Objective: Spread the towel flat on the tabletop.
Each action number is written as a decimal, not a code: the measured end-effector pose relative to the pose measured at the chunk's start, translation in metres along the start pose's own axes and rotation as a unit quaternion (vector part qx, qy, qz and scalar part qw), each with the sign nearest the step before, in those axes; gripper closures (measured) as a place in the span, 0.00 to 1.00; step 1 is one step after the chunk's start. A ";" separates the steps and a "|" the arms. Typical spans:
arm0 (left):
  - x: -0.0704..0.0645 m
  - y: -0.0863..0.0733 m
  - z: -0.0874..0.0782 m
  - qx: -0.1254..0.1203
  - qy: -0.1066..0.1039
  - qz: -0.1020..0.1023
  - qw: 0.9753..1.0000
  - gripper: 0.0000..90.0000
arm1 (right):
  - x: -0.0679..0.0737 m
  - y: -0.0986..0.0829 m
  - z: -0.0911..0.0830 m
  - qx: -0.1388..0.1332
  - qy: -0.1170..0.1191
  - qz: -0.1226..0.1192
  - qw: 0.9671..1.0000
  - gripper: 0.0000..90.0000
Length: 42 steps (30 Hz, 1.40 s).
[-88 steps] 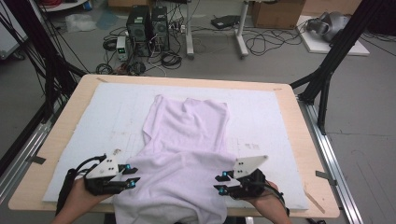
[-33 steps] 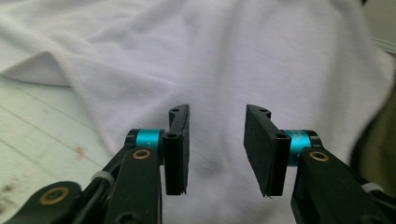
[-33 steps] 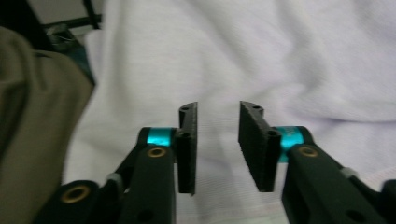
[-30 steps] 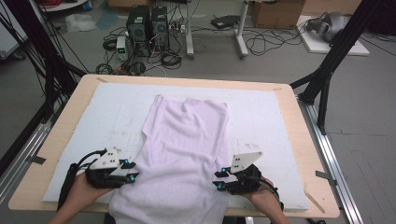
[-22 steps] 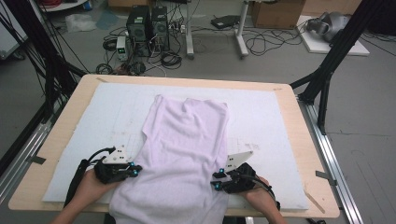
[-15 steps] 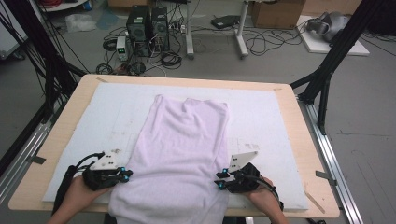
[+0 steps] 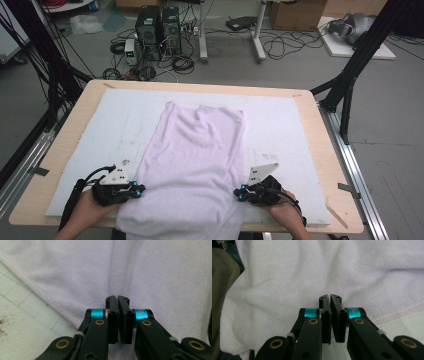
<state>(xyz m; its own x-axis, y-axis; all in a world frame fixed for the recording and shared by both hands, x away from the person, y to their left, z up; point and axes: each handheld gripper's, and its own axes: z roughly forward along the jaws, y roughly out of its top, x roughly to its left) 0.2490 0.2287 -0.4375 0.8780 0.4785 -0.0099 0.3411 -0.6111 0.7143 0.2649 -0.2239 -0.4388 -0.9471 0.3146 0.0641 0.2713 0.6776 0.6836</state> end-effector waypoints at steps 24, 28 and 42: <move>-0.023 -0.006 -0.021 -0.011 -0.037 0.016 0.999 0.84 | 0.016 -0.002 -0.012 -0.019 0.056 -0.028 0.998 0.90; 0.000 0.008 -0.019 -0.030 -0.005 -0.003 1.000 0.65 | -0.003 0.004 -0.022 -0.044 0.009 0.004 0.999 0.77; 0.033 0.026 0.021 0.003 0.074 -0.013 0.997 0.98 | -0.045 0.017 0.002 0.020 -0.082 0.026 0.996 0.98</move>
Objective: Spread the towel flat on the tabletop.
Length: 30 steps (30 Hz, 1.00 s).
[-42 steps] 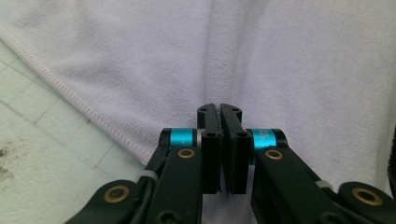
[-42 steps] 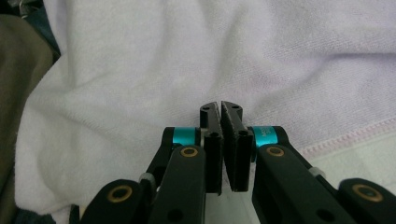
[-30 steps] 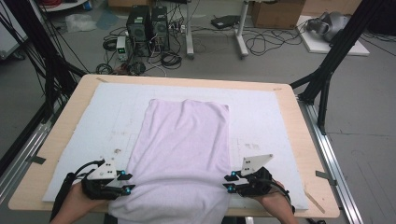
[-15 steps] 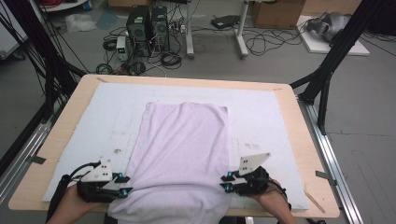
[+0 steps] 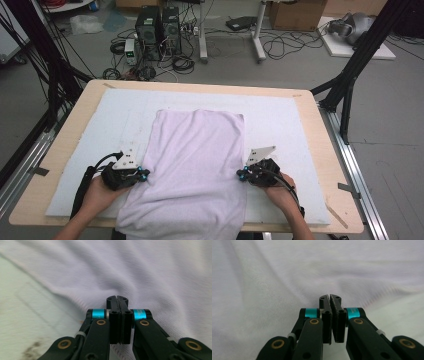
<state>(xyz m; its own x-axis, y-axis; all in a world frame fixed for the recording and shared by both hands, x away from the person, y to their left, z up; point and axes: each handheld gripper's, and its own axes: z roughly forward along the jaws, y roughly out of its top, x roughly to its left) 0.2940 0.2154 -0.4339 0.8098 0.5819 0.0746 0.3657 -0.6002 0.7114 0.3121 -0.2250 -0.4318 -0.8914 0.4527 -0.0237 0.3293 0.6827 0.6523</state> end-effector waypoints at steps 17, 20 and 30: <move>0.005 -0.005 -0.031 -0.041 0.022 -0.017 0.999 0.69 | 0.009 -0.002 -0.029 -0.068 0.003 -0.004 0.998 0.75; -0.016 -0.016 -0.043 -0.054 -0.024 0.002 0.998 0.64 | 0.029 -0.010 -0.027 -0.071 0.038 -0.027 0.996 0.66; -0.045 -0.037 -0.033 -0.020 -0.101 0.058 0.993 0.98 | 0.063 -0.018 -0.002 -0.042 0.122 -0.063 0.990 0.91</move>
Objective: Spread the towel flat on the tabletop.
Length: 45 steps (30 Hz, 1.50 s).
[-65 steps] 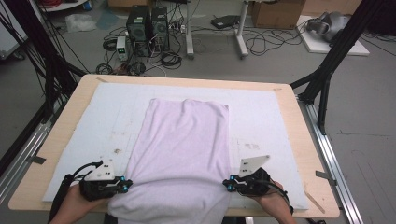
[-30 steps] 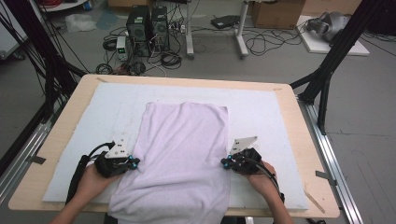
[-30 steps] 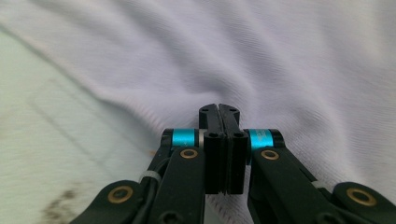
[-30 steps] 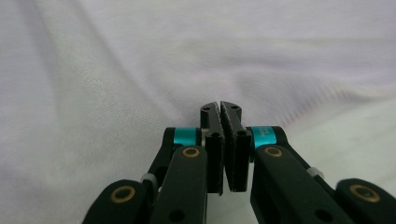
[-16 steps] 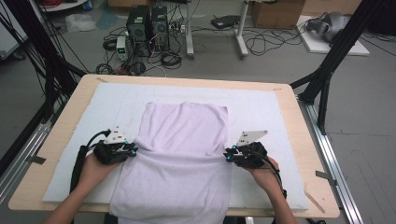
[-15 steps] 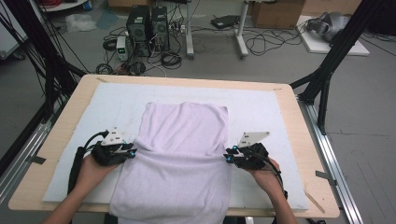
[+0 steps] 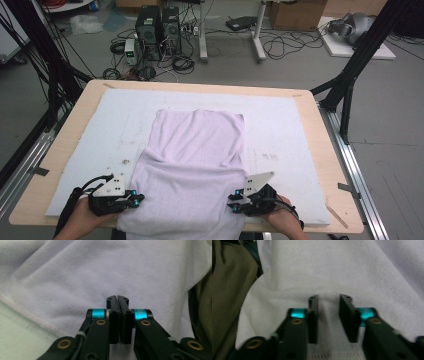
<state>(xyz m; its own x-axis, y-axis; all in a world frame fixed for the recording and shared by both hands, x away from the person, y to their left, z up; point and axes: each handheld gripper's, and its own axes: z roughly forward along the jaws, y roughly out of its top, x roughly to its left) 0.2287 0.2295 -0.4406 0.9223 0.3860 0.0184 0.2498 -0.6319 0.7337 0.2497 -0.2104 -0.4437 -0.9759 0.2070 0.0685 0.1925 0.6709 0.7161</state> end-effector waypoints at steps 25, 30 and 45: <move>-0.022 -0.001 -0.006 0.010 -0.044 0.021 0.999 0.98 | 0.019 -0.002 -0.001 0.012 0.058 -0.020 0.998 0.97; -0.009 0.004 -0.008 -0.018 -0.020 -0.005 1.000 0.85 | 0.007 -0.003 -0.015 -0.033 0.041 0.006 0.999 0.85; 0.057 0.036 0.015 -0.067 0.058 -0.066 0.994 0.60 | -0.061 -0.004 -0.036 -0.083 -0.083 0.102 0.988 0.51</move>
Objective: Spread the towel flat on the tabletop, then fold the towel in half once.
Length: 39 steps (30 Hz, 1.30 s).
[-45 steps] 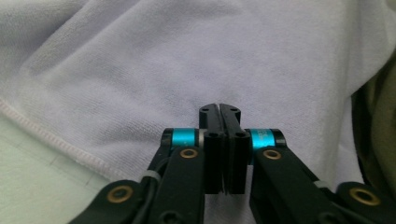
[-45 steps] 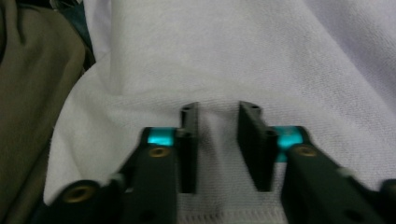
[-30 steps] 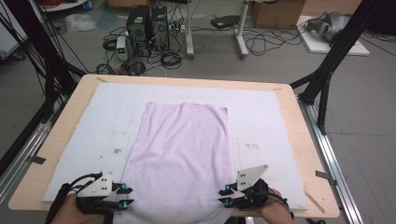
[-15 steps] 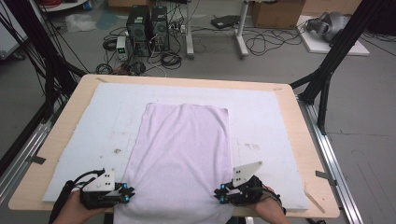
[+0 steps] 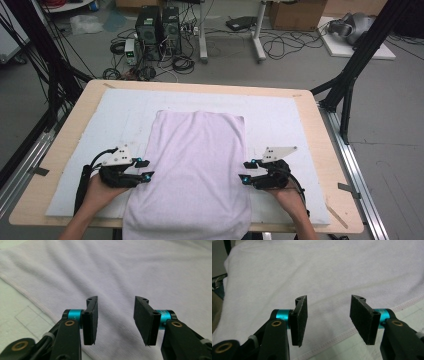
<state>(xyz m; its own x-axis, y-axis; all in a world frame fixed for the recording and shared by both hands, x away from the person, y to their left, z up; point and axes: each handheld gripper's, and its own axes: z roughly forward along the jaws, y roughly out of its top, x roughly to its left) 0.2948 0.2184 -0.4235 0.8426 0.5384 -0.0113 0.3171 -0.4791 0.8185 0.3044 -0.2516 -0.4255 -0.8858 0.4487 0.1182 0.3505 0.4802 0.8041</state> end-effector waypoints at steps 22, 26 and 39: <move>0.016 0.002 0.002 -0.015 0.039 -0.023 0.999 0.42 | -0.017 0.009 0.011 0.007 -0.031 0.006 0.999 0.34; 0.016 0.002 0.001 -0.018 0.040 -0.024 0.999 0.41 | -0.016 0.009 0.011 0.008 -0.032 0.010 0.999 0.32; 0.015 0.002 0.002 -0.017 0.041 -0.016 0.999 0.40 | -0.015 0.010 0.012 0.005 -0.035 0.004 0.999 0.29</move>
<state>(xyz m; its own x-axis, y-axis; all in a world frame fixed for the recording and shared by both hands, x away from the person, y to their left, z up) 0.3091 0.2242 -0.4226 0.7934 0.6087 0.0084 0.3272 -0.4380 0.8373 0.3247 -0.2445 -0.4262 -0.8598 0.5036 0.0842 0.3609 0.4828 0.7979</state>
